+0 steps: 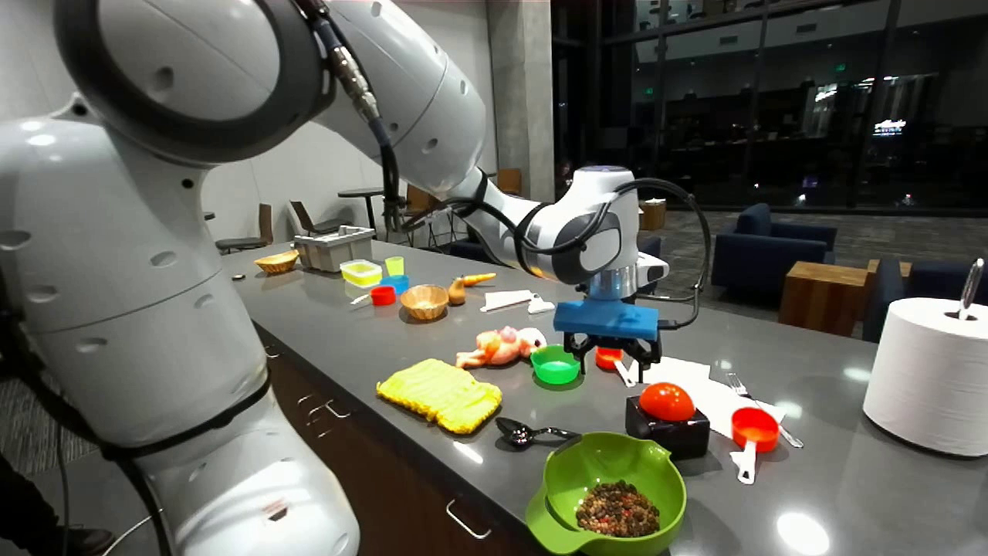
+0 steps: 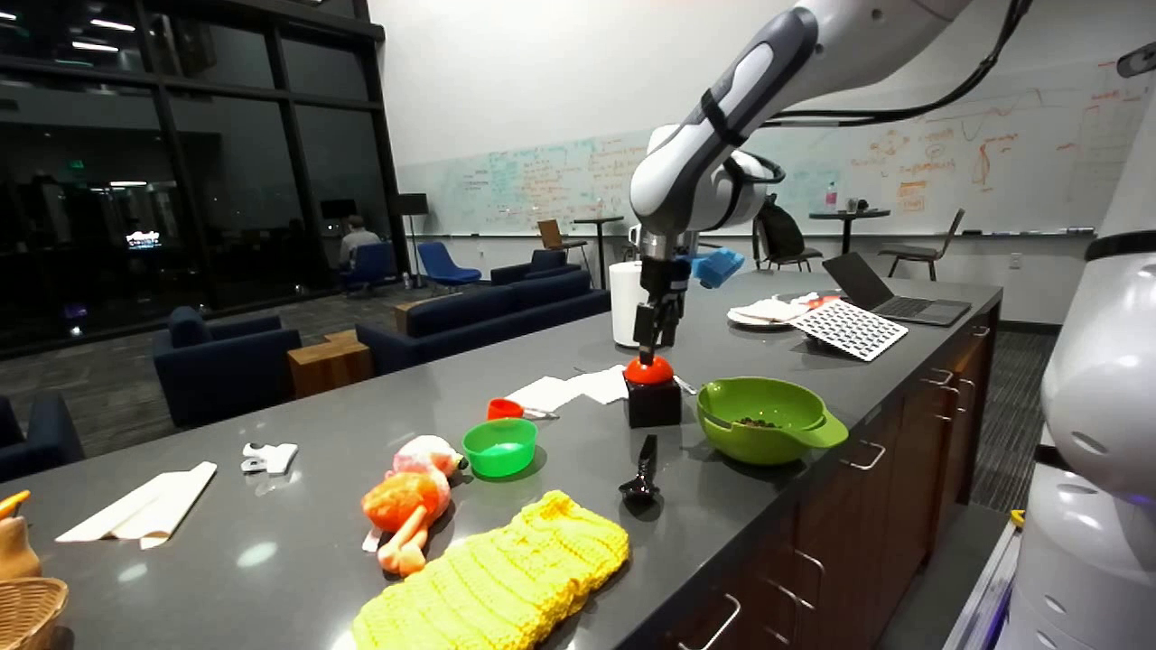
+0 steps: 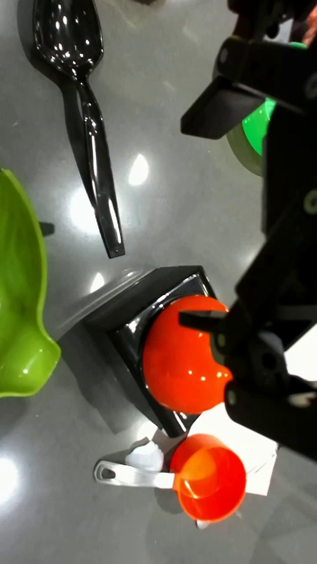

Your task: Press the orange button on the black box

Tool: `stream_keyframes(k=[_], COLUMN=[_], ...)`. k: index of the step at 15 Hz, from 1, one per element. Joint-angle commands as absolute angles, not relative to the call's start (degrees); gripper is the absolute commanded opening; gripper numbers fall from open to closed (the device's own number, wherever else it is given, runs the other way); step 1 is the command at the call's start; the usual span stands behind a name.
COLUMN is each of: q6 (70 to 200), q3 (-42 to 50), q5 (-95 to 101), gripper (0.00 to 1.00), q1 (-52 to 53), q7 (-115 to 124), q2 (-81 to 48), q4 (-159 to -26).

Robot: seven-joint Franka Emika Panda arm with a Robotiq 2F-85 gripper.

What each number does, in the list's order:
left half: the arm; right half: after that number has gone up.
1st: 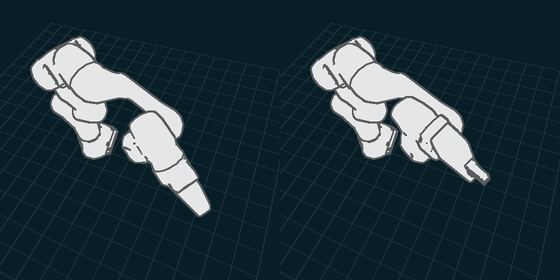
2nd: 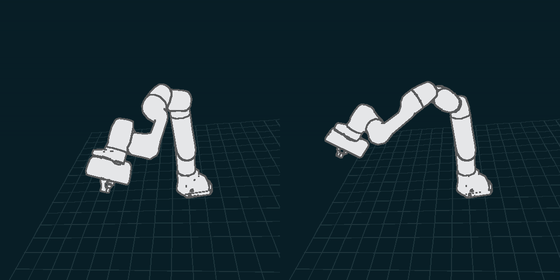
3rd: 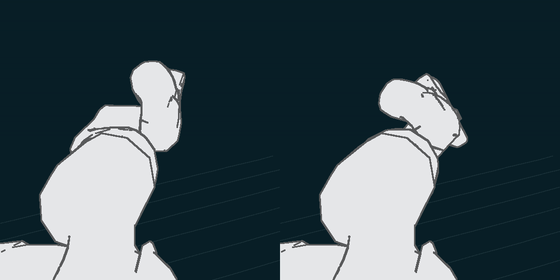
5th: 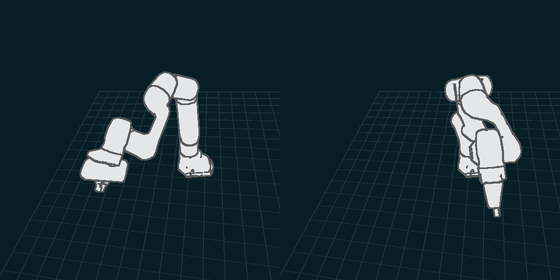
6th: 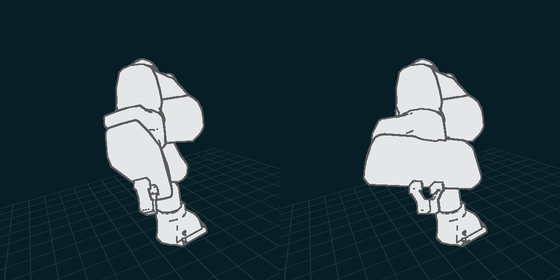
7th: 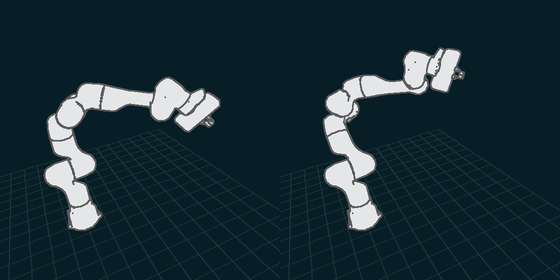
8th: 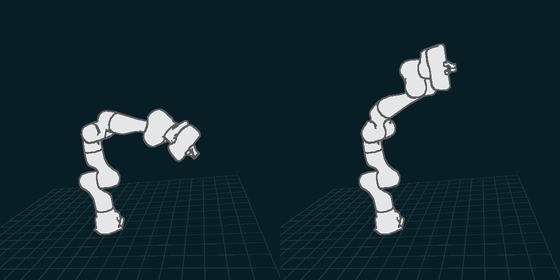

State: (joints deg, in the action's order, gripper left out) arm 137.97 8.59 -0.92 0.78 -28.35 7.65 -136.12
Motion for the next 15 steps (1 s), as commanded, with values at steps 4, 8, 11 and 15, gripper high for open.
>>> stream_keyframes(k=[4,8,11,15], q6=[133.2,132.5,132.4,132.2], q3=[8.0,7.6,7.3,6.8], q5=[-6.7,-7.4,-6.6,-6.3], gripper=[1.0,0.61,0.37,0.08], q1=[-1.8,-3.6,-4.5,-5.3], q7=[-34.2,-34.7,-34.1,-34.0], q2=[-0.5,-3.0,-4.0,-4.8], q4=[-125.0,-121.8,-120.4,-119.4])
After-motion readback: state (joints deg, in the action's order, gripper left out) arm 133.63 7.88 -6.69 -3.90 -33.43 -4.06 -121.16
